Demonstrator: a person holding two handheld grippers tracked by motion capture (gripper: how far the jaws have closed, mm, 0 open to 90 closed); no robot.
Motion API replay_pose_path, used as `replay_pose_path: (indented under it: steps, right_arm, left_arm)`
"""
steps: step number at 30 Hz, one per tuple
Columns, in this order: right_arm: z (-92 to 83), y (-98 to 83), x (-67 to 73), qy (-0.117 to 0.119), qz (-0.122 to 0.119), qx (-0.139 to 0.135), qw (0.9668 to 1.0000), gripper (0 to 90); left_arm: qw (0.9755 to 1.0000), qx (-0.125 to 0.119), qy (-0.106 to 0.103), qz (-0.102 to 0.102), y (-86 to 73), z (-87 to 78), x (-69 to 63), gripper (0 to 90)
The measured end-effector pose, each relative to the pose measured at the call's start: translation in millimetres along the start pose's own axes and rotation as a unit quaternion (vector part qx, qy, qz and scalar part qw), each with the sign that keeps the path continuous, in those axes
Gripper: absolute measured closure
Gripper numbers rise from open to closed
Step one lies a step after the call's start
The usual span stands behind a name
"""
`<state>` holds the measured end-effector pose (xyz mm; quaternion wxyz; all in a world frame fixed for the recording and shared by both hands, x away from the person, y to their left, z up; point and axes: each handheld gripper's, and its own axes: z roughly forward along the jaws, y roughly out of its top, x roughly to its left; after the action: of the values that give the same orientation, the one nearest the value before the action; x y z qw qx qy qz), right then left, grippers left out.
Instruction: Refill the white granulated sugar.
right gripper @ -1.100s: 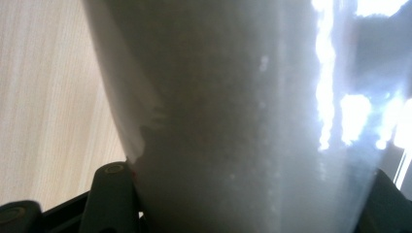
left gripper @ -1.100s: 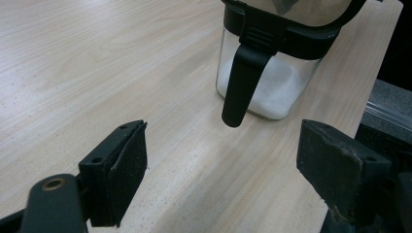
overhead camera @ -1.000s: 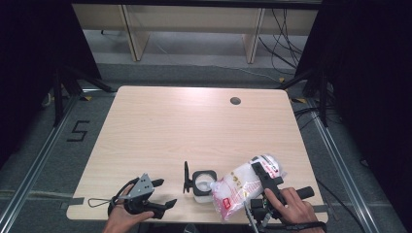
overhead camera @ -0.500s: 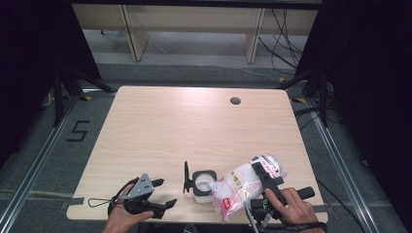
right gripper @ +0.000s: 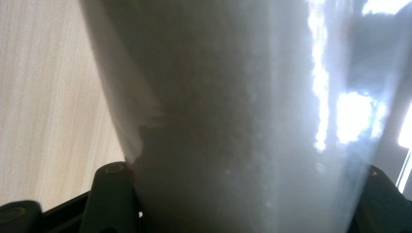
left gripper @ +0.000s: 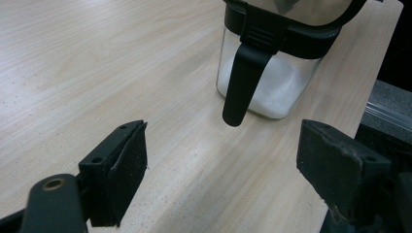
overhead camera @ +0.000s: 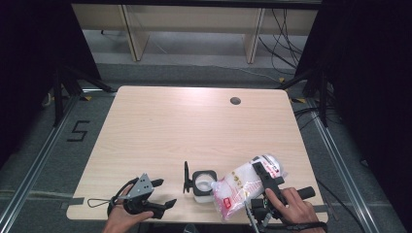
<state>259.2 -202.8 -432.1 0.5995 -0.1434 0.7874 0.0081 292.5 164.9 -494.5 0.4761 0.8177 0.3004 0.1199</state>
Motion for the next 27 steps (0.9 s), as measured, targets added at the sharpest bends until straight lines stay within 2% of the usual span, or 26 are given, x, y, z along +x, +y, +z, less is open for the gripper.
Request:
replay_pose_path:
  steps: [2,3,4,5,6,8,9,10,11,12,13,15,16,17,18,19,20,22,24,25,26,27]
  right_arm:
    - [0.7,0.2,-2.0,-0.001,-0.011,-0.004,0.9999,42.1]
    - [1.4,0.5,-2.1,-0.005,-0.006,-0.006,0.9999,42.1]
    - [1.3,0.8,-3.6,-0.007,-0.019,-0.007,0.9998,42.1]
    - [0.5,1.3,-2.7,-0.005,-0.013,-0.003,0.9999,42.1]
    - [-1.1,1.8,-3.7,0.006,-0.024,0.006,0.9997,42.1]
    - [0.5,1.2,-1.4,-0.001,-0.012,-0.002,0.9999,42.1]
    - [0.1,1.4,-0.7,-0.003,-0.005,0.003,1.0,42.1]
    - [-1.3,1.6,-2.3,0.004,-0.014,0.009,0.9999,42.1]
    - [-0.8,1.7,-3.7,0.001,-0.013,0.0,0.9999,42.1]
    - [0.3,0.5,-4.8,-0.008,-0.018,-0.012,0.9997,42.1]
    - [0.7,0.3,-4.4,-0.014,-0.011,-0.017,0.9997,42.1]
    - [0.2,0.9,-3.1,-0.003,-0.011,-0.006,0.9999,42.2]
    - [-1.5,1.5,-3.7,0.005,-0.021,0.007,0.9997,42.2]
    - [-1.3,1.4,-4.3,0.004,-0.027,0.005,0.9996,42.1]
    - [0.3,0.8,-3.4,-0.005,-0.016,-0.008,0.9998,42.1]
    - [-0.2,0.2,-3.7,-0.001,-0.016,-0.006,0.9999,42.2]
    - [-0.3,0.2,-3.7,-0.003,-0.015,-0.006,0.9999,42.2]
    - [-1.4,1.5,-5.2,-0.001,-0.023,0.0,0.9997,42.2]
    - [0.7,0.6,-3.5,-0.006,-0.015,-0.009,0.9998,42.2]
    - [-0.3,-0.3,-1.5,-0.001,0.001,-0.001,1.0,42.2]
    - [-0.1,-0.4,-3.0,-0.007,-0.002,-0.007,0.9999,42.2]
    - [-0.6,-0.4,-5.7,-0.008,-0.016,-0.009,0.9998,42.2]
  left_arm:
    - [1.0,0.0,0.003,0.005,-0.4,0.1,1.2,18.0]
    - [1.0,-0.001,0.0,0.009,-0.2,0.4,1.9,18.0]
    - [0.9999,0.004,0.0,0.013,0.4,-0.1,2.3,18.0]
    - [0.9999,-0.006,-0.003,-0.011,-0.4,1.6,-1.4,18.0]
    - [1.0,-0.005,-0.005,-0.001,-0.3,1.4,-0.4,18.0]
    - [0.9999,-0.008,-0.005,0.006,0.0,1.6,0.5,18.0]
    - [1.0,-0.005,0.0,-0.008,-0.2,0.9,-1.0,18.0]
    - [1.0,-0.001,-0.001,-0.001,0.0,0.0,0.3,18.0]
    - [1.0,-0.002,-0.002,-0.003,-0.1,0.2,0.0,18.0]
    - [1.0,-0.002,-0.001,-0.002,-0.2,0.2,0.0,18.0]
    - [1.0,-0.002,-0.001,-0.002,-0.2,0.2,0.0,18.0]
    - [1.0,-0.002,-0.002,-0.005,0.0,0.5,-0.5,18.0]
    - [1.0,-0.002,-0.003,-0.002,0.1,0.6,-0.3,18.0]
    - [0.9999,-0.009,-0.003,-0.008,-0.4,1.7,-1.2,18.0]
    - [0.9999,-0.008,-0.002,-0.01,-0.6,1.8,-1.2,18.0]
    - [1.0,0.003,0.001,0.001,0.0,0.2,0.6,18.0]
    - [0.9999,-0.007,-0.002,-0.011,-0.1,1.6,-1.3,18.0]
    - [1.0,-0.006,-0.003,-0.005,0.0,1.7,-0.9,18.0]
    - [0.9999,-0.008,-0.003,-0.009,-0.6,2.0,-1.0,18.0]
    - [0.9999,-0.005,-0.002,-0.009,-0.2,1.5,-1.0,18.0]
    - [0.9999,-0.007,-0.003,-0.011,-0.1,1.7,-1.3,18.0]
    - [1.0,-0.002,-0.003,-0.001,0.0,0.9,-0.3,18.0]
